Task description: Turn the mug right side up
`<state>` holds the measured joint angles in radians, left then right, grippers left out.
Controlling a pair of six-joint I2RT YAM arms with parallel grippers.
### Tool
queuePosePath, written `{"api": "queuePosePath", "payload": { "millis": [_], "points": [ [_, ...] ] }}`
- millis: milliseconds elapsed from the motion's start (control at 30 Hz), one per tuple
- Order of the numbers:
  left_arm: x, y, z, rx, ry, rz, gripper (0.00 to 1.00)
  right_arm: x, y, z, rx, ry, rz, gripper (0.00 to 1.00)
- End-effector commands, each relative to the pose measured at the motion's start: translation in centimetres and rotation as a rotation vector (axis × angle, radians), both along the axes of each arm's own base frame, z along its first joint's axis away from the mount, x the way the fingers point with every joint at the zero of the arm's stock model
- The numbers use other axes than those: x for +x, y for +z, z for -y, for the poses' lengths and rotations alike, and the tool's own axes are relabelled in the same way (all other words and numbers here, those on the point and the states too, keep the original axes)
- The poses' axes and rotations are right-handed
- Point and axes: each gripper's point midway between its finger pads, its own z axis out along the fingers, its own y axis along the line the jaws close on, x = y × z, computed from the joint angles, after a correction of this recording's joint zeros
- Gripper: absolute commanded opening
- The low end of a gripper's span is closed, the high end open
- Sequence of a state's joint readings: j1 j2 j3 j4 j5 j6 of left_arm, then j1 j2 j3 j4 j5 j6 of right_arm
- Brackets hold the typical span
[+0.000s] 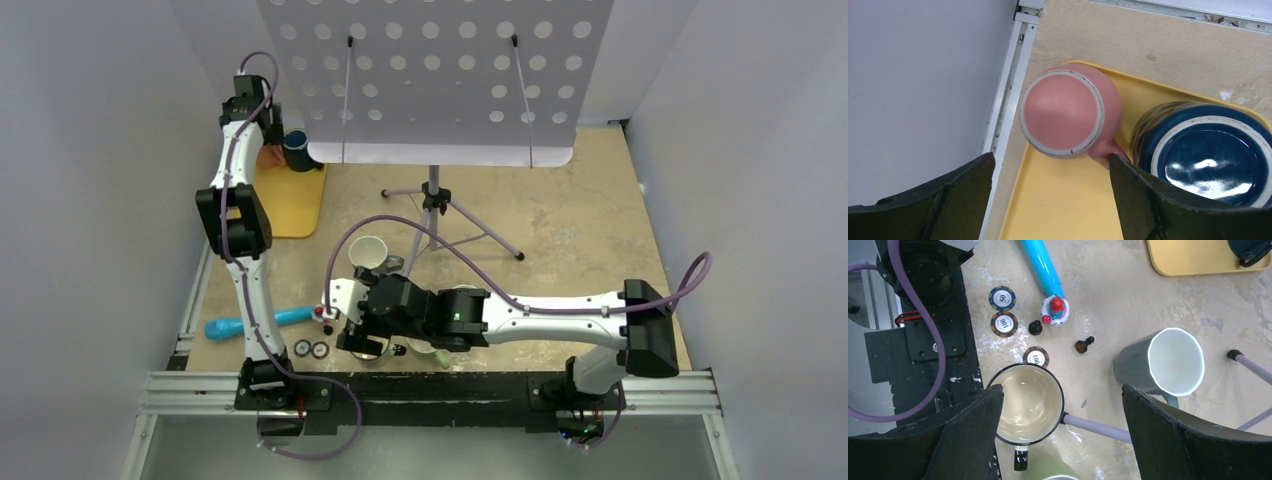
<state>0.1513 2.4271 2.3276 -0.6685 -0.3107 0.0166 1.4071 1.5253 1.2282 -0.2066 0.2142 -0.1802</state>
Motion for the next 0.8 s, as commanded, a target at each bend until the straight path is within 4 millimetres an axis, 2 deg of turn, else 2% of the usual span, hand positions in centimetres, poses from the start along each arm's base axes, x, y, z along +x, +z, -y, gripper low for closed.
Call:
{"api": "queuePosePath", "payload": {
  "millis": [0, 167, 267, 367, 433, 600, 767],
  "points": [
    [1.7, 1.4, -0.4, 0.039, -0.031, 0.061, 0.88, -0.4, -0.2, -1.5, -0.003, 0.05, 0.009, 0.9],
    [2.5, 1.0, -0.1, 0.021, -0.05, 0.072, 0.88, -0.4, -0.9, -2.1, -0.039, 0.067, 0.012, 0.9],
    [3.6, 2.0, 1.0, 0.015, -0.098, 0.116, 0.89, -0.6, -1.2, -2.3, -0.046, 0.083, 0.008, 0.9],
    [4.8, 2.8, 1.5, 0.094, -0.133, 0.13, 0.9, -0.4, -1.4, -2.3, -0.061, 0.079, 0.012, 0.9],
    [4.9, 2.2, 0.9, 0.145, -0.132, 0.102, 0.9, -0.1, -1.4, -2.1, -0.068, 0.066, 0.018, 0.9],
    [3.1, -0.1, -0.5, 0.217, -0.137, -0.007, 0.9, 0.0, -1.1, -2.0, -0.055, 0.062, 0.026, 0.9],
    [0.1, -0.8, -2.2, 0.182, -0.129, -0.073, 0.88, 0.3, -1.0, -1.9, -0.059, 0.056, 0.039, 0.9]
  ]
}}
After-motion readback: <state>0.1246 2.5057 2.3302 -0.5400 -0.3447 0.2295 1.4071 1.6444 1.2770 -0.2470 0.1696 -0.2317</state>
